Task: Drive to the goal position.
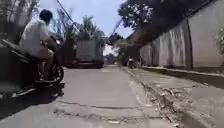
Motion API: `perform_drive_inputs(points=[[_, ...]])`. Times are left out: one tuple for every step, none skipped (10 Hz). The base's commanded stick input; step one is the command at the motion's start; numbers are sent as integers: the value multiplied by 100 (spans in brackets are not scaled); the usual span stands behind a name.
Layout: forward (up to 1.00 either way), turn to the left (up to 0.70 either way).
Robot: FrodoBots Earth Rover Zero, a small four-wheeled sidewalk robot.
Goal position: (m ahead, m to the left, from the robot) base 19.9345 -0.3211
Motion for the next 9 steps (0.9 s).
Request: perform_drive_inputs(points=[[100,0],[100,0],[100,0],[100,0],[100,0],[100,0],[100,0],[100,0],[100,0]])
